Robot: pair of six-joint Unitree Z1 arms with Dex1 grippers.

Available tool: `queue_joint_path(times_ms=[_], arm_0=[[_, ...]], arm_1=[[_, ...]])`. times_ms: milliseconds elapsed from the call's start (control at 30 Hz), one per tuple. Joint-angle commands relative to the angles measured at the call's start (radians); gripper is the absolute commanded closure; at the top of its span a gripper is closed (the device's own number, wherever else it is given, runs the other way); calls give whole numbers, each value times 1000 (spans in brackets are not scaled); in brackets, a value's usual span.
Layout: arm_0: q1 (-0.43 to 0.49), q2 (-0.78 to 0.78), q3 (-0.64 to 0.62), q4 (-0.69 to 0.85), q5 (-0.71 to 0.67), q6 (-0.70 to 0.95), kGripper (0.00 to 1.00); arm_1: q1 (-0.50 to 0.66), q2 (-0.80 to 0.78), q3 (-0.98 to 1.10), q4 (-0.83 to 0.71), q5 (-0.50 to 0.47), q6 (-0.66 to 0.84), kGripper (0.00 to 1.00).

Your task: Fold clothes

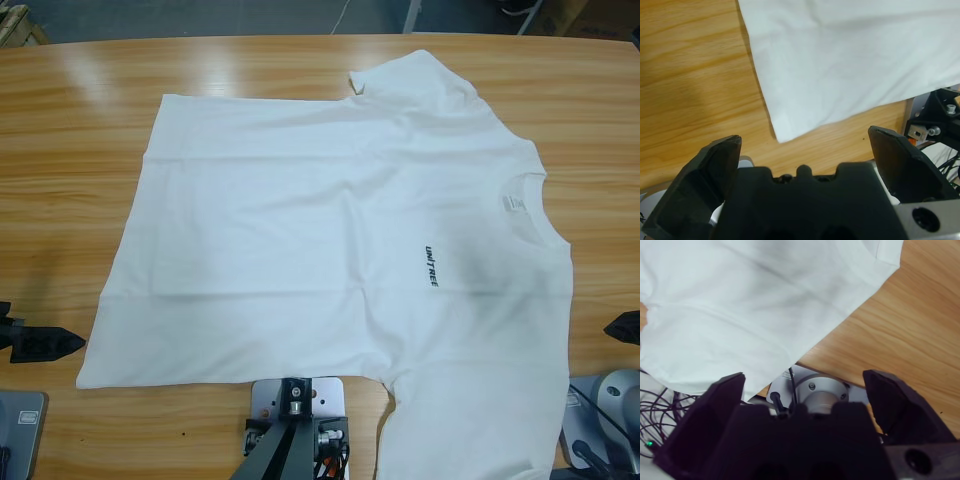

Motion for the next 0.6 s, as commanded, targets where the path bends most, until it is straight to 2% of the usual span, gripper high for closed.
queue_joint_path(times_ms=[33, 333, 400, 533, 600], arm_0=[[4, -10, 35, -17, -12, 7, 0], [4, -12, 13, -19, -2, 7, 28], [4, 36, -21, -18, 15, 7, 55], [4, 235, -110, -19, 14, 3, 87], [4, 279, -138, -20, 14, -1, 87]], arm_1=[[9, 30, 29, 4, 15, -7, 46], [8, 84, 16, 4, 5, 0, 41], [6, 146, -13, 5, -8, -9, 36], [5, 320, -114, 6, 3, 10, 41], [5, 351, -134, 12, 5, 42, 41]])
